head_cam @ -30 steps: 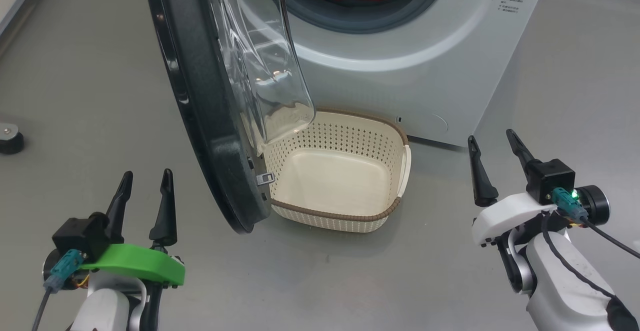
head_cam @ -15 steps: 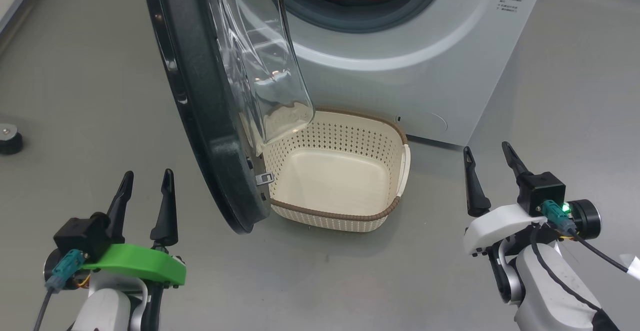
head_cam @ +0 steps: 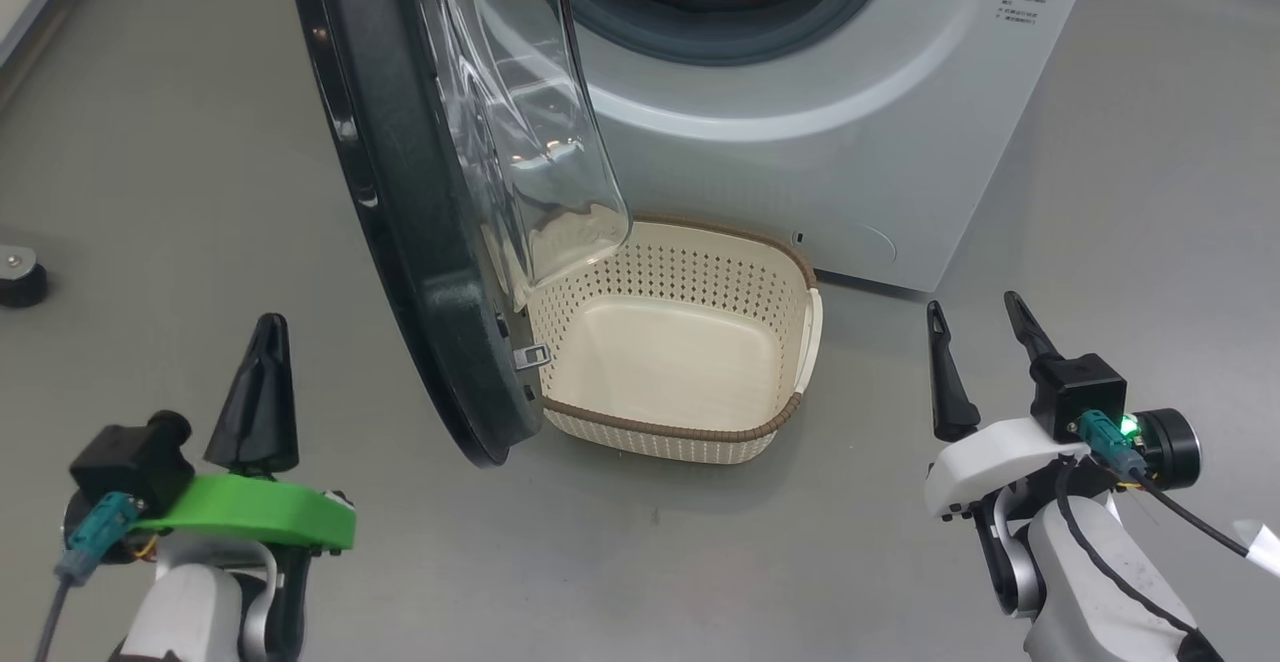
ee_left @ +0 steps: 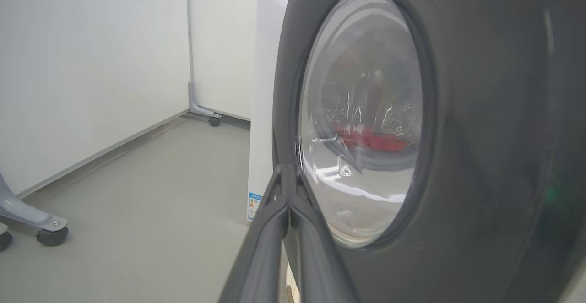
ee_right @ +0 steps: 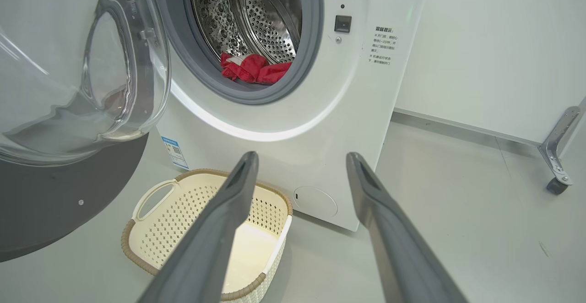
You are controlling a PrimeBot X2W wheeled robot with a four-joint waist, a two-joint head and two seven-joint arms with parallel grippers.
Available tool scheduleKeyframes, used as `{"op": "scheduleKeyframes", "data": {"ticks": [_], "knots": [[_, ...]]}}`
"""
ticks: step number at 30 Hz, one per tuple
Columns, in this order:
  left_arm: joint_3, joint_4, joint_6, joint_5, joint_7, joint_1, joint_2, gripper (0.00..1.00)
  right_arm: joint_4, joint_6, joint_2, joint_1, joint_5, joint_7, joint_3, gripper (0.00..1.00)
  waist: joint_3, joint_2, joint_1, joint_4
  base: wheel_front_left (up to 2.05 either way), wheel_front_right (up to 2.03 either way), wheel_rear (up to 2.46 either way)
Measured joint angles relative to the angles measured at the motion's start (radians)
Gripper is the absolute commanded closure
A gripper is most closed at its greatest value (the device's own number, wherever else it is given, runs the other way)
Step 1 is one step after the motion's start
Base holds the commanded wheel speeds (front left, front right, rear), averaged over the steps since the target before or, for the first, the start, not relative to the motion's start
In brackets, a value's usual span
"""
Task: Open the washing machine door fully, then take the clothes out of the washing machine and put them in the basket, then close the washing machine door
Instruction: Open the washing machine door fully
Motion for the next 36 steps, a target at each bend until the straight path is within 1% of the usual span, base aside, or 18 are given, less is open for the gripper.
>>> {"op": "scheduleKeyframes", "data": {"ticks": [6,10,15,19,22,23,30,36], "knots": [[0.071,-0.140,0.000,0.008,0.000,-0.027,-0.002,1.00,-0.004,0.000,0.008,0.011,-0.010,0.000,-0.011,0.00,-0.004,0.0000,0.0000,-0.001,0.00,0.00,0.00],[0.063,-0.247,0.000,0.019,-0.005,-0.057,-0.002,1.00,-0.005,0.000,0.016,0.018,-0.022,0.000,-0.012,0.00,-0.007,0.0000,0.0000,-0.002,0.00,0.00,0.00],[0.016,-0.396,0.000,0.036,-0.005,-0.086,-0.002,1.00,-0.004,0.000,0.018,0.020,-0.027,0.000,-0.011,0.00,-0.012,0.0000,0.0000,-0.003,0.00,0.00,0.00],[-0.069,-0.505,0.000,0.037,-0.006,-0.110,0.002,1.00,-0.004,0.000,0.021,0.028,-0.029,0.000,-0.010,0.00,-0.017,0.0000,0.0000,-0.002,0.00,0.00,0.00],[-0.149,-0.547,0.000,0.036,-0.006,-0.115,0.012,1.00,-0.002,0.000,0.023,0.033,-0.030,0.000,-0.007,0.00,-0.020,0.0000,0.0000,-0.003,0.00,0.00,0.00],[-0.149,-0.547,0.000,0.036,-0.006,-0.115,0.012,1.00,-0.002,0.000,0.023,0.033,-0.030,0.000,-0.007,0.00,-0.020,0.0000,0.0000,-0.003,0.00,0.00,0.00],[-0.388,-0.577,0.000,0.036,-0.006,-0.098,0.042,1.00,0.003,0.000,0.026,0.036,-0.036,0.000,-0.002,0.00,-0.027,0.0000,0.0000,-0.006,0.00,0.00,0.00],[-0.550,-0.525,0.000,0.034,-0.006,-0.036,0.083,1.00,0.008,0.000,0.029,0.037,-0.036,0.000,0.003,0.00,-0.025,0.0000,0.0000,-0.012,0.00,0.00,0.00]]}}
